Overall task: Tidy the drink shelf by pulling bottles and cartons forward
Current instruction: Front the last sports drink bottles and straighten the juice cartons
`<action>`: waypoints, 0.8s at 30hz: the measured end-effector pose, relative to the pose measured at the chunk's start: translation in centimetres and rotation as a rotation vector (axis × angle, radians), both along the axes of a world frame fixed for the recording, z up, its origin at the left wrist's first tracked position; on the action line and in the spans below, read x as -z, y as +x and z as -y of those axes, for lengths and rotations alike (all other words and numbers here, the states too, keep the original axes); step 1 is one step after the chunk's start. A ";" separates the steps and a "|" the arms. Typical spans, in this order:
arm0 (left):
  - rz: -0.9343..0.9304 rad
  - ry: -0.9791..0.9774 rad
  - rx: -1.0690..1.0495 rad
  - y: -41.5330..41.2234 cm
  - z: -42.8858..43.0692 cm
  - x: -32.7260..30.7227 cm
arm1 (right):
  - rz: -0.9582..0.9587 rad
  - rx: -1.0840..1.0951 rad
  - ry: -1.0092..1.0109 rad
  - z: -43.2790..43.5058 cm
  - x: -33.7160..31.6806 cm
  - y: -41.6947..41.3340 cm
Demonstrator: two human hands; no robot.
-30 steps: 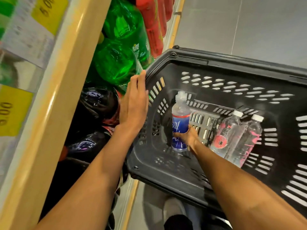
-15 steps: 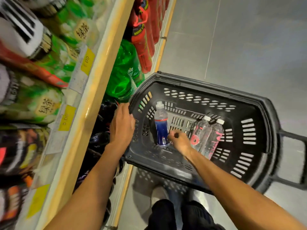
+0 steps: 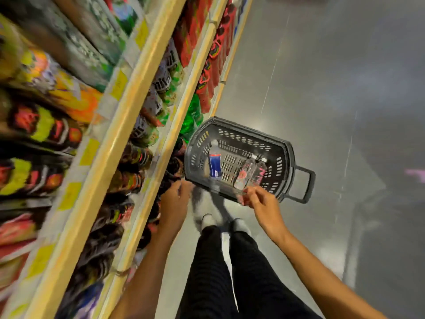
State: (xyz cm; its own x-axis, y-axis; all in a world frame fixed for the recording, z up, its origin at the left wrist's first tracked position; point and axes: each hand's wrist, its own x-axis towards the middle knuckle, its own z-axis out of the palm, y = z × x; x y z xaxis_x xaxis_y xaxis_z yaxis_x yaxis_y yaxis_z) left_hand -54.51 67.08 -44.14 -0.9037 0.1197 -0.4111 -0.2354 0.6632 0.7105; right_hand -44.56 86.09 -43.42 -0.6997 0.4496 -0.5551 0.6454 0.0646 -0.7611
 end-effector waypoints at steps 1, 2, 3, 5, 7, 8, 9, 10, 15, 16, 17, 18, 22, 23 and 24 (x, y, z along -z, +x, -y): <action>-0.001 0.004 -0.019 1.3 0.3 -1.6 | -0.009 -0.020 0.007 0.0 -1.5 0.8; 0.000 0.006 -0.037 2.5 0.6 -3.0 | -0.017 -0.044 0.015 -0.1 -2.8 1.6; 0.003 0.009 -0.058 3.7 0.9 -4.1 | -0.025 -0.070 0.018 -0.3 -3.9 2.2; 0.002 0.003 -0.102 6.1 1.3 -6.0 | -0.042 -0.113 0.013 -0.8 -5.5 3.2; -0.012 -0.006 -0.157 8.6 1.7 -7.4 | -0.061 -0.178 0.020 -1.3 -6.7 3.9; -0.020 -0.008 -0.192 9.7 1.9 -8.0 | -0.074 -0.221 0.025 -1.5 -7.1 4.1; -0.034 -0.013 -0.233 10.8 2.1 -8.6 | -0.089 -0.269 0.031 -1.6 -7.6 4.2; -0.051 -0.020 -0.280 11.8 2.2 -9.1 | -0.104 -0.325 0.044 -1.6 -8.0 4.2; -0.194 -0.009 -0.476 16.2 3.9 -13.0 | -0.232 -0.572 0.031 -0.3 -11.4 2.9; -0.231 -0.021 -0.507 17.0 4.4 -14.0 | -0.262 -0.618 0.016 0.5 -12.3 2.5; -0.273 -0.030 -0.545 17.8 5.0 -15.0 | -0.292 -0.662 -0.002 1.4 -13.3 2.1; -0.317 -0.037 -0.589 18.6 5.6 -16.0 | -0.325 -0.701 -0.030 2.4 -14.2 1.7; -0.440 -0.045 -0.799 22.1 8.0 -19.6 | -0.466 -0.866 -0.149 7.4 -18.8 0.1; -0.475 -0.051 -0.850 22.8 8.7 -20.4 | -0.518 -0.903 -0.177 9.0 -20.2 -0.2; -0.513 -0.050 -0.905 23.4 9.5 -21.1 | -0.575 -0.943 -0.202 10.6 -21.8 -0.5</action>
State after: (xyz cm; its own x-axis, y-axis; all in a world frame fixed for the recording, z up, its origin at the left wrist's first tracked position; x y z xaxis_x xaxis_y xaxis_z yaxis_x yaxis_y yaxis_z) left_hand -31.10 57.60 -23.01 -0.7147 -0.6966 0.0618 -0.3373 0.4207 0.8422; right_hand -45.02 75.52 -21.64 -0.8886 -0.4566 -0.0425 -0.0473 0.1835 -0.9819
